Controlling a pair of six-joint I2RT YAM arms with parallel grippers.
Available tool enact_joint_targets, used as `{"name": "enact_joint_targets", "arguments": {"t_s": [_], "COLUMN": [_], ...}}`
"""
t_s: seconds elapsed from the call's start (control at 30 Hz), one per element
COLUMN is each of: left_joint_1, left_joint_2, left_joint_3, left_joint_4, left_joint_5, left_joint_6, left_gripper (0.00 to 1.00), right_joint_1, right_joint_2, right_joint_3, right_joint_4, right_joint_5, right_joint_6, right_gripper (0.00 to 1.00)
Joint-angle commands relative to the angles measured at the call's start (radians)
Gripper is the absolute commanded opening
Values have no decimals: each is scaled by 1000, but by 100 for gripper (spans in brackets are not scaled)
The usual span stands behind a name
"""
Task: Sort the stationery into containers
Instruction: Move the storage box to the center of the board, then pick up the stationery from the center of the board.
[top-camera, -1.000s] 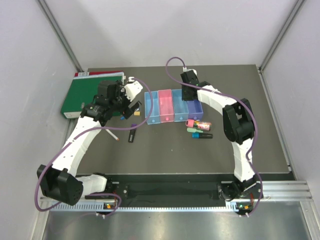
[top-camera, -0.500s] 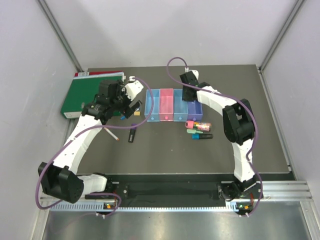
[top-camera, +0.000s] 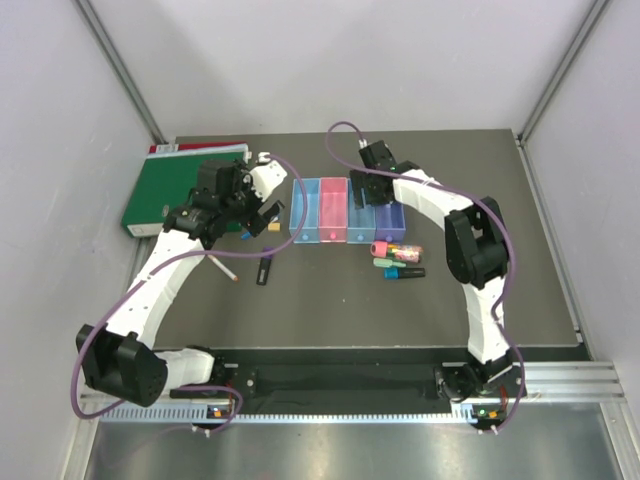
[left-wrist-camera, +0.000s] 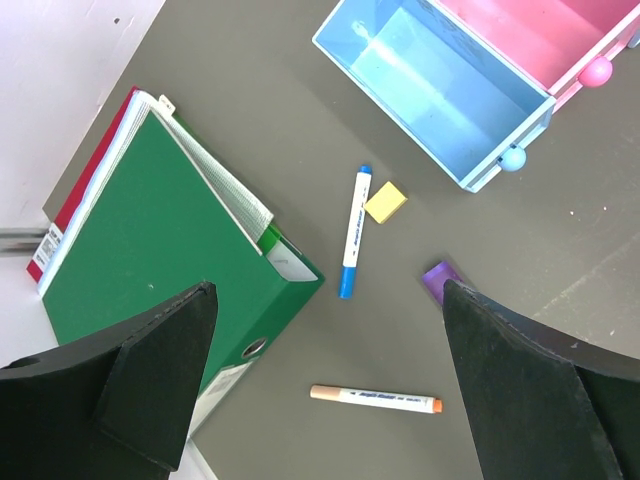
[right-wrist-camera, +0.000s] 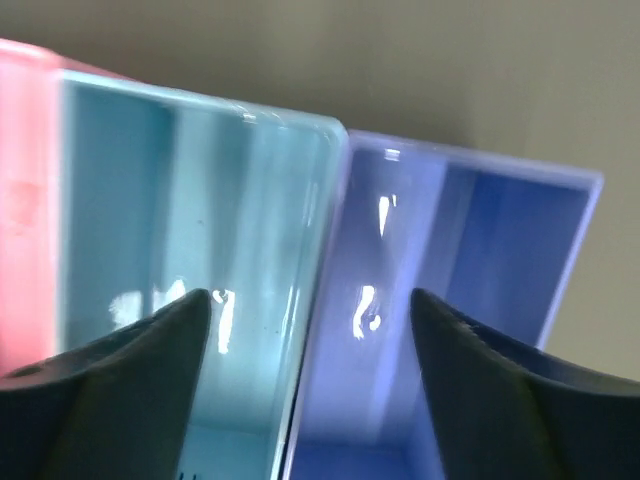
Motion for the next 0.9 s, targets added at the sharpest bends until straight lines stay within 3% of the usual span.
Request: {"name": "enact_joint_targets", "arguments": {"t_s": [0.0,0.07,0.23,0.37,0.73,0.87], "left_joint_1": [4,4,3,3,3,1], "left_joint_2": [-31,-42,-62,-84,-196,-237], "left_joint_3": [34,41,54,37,-2,11], "left_joint_4": [48,45,21,-25,-145,-169], "left_joint_5": [24,24,38,67,70,56], "left_joint_6": [-12,-12,1,38,86,75], "left_gripper": [99,99,99,99,99,99], "right_joint_1": [17,19,17,14,-126,-153], "right_joint_2": [-59,-97,-169,-238,-577,-660], "right_joint_3": [106,117,137,125,-254,-407], "right_joint_4": [30,47,52,-27,-281,-306], "right_joint_5": [-51,-83,-177,-366,-478,-462], "right_joint_6": [-139,-200,-321,-496,-1118,-1225], "right_gripper": [92,100,100,100,96,95]}}
